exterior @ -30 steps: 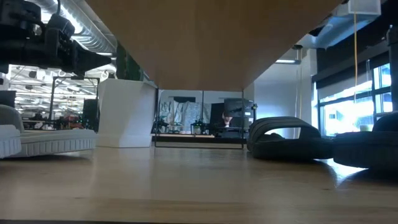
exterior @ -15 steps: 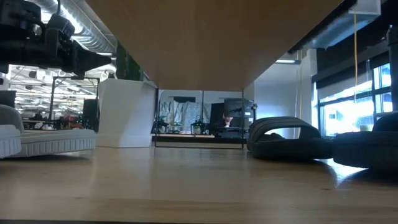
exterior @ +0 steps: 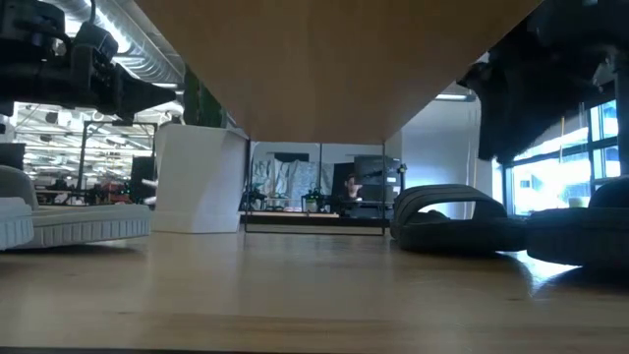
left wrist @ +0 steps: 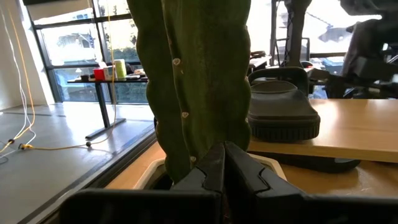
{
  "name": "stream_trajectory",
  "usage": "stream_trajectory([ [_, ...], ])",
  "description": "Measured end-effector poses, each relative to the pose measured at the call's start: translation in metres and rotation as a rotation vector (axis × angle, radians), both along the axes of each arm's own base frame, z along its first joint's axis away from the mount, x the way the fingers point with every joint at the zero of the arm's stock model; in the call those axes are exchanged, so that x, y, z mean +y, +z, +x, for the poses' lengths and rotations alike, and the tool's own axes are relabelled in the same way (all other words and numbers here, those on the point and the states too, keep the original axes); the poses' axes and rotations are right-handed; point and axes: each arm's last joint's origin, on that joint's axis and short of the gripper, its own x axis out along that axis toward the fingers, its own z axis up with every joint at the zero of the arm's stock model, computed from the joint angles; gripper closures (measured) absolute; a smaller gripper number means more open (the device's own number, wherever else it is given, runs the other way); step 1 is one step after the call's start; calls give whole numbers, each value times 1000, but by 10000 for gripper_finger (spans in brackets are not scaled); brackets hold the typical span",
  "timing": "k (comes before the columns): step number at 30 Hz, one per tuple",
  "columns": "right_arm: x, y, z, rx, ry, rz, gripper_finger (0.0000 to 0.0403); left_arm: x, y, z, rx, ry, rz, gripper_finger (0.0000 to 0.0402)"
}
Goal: Pick and place slides into the shelf
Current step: Put the black slide on the shelf
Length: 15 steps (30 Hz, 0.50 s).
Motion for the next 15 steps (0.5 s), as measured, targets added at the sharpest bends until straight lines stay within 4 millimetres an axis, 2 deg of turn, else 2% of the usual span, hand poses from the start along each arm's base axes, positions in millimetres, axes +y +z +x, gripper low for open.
stream_trajectory([
  [7, 11, -21, 2, 30, 28, -134, 269, 0, 0, 0, 0, 0, 0, 401],
  [15, 14, -32, 4, 53, 1, -130, 269, 0, 0, 0, 0, 1, 0, 401],
])
